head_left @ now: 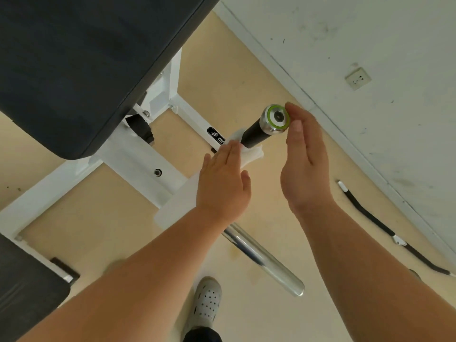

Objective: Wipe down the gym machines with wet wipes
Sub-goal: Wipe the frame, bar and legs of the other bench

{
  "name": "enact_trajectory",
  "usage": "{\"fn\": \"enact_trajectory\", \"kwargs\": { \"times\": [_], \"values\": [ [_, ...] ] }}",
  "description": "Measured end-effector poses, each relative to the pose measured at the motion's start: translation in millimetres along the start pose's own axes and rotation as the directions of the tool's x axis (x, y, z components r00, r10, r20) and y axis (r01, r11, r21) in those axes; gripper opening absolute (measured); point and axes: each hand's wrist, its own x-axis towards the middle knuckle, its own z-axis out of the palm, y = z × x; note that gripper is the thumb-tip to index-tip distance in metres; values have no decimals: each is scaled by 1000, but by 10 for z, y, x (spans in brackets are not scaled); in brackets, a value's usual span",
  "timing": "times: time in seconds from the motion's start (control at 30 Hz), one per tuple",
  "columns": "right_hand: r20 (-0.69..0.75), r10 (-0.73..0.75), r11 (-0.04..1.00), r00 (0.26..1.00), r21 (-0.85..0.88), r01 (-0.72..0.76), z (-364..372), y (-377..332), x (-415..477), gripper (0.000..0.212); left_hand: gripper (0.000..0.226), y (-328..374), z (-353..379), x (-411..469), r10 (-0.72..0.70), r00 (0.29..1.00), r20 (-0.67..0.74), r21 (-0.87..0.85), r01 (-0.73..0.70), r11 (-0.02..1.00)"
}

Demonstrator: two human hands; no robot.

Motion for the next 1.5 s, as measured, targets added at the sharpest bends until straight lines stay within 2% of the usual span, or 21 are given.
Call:
{"fn": "enact_trajectory", "kwargs": {
  "times": [0.07,0.17,0.27,0.47,0.6,0.7,0.8,0.9,0.97,1.03,1.1,1.17,1.2,1.27,1.37,1.5],
  "values": [
    [29,148,985,989,81,-150,8,-219,214,34,69,87,-8,26,-37,999,1,-161,36,986],
    [112,301,950,947,55,-308,74,-411,456,32,73,158,-22,20,-75,996,37,-327,83,941],
    [108,327,943,939,23,-331,173,-402,483,34,79,153,13,-45,-49,998,49,-440,65,896],
    [33,376,918,926,120,-377,244,-393,416,35,81,255,8,-43,-47,999,-8,-611,32,791],
    [-15,399,905,917,167,-391,283,-393,419,36,69,184,1,58,-121,989,-85,-589,48,806],
    [-37,374,916,927,172,-362,295,-357,445,36,54,151,-1,162,-150,971,-184,-436,56,898],
    [-17,361,914,932,205,-350,311,-302,433,35,30,98,-20,303,-181,942,-283,-338,79,938],
    [11,343,903,939,273,-333,319,-247,437,33,19,14,-28,402,-235,927,-292,-331,133,934],
    [40,356,873,934,342,-347,302,-218,440,32,17,1,-54,399,-252,910,-328,-376,118,919],
    [72,369,839,927,404,-365,279,-196,430,30,14,88,-143,373,-288,879,-380,-493,71,867],
    [91,366,820,926,439,-367,269,-189,425,30,13,267,-260,382,-342,858,-384,-654,9,756],
    [103,362,810,926,457,-367,270,-202,435,30,14,451,-342,381,-358,870,-340,-766,-35,642],
    [107,362,807,926,461,-369,269,-213,438,31,17,516,-343,355,-330,888,-320,-782,-51,621],
    [102,365,812,925,452,-370,266,-228,436,31,24,545,-278,282,-244,911,-333,-737,-90,670],
    [70,354,838,933,418,-350,269,-226,435,31,32,442,-142,219,-133,907,-401,-600,-150,786],
    [44,336,855,941,405,-324,301,-214,448,30,41,263,-54,255,-38,915,-401,-418,-146,896]
  ]
}}
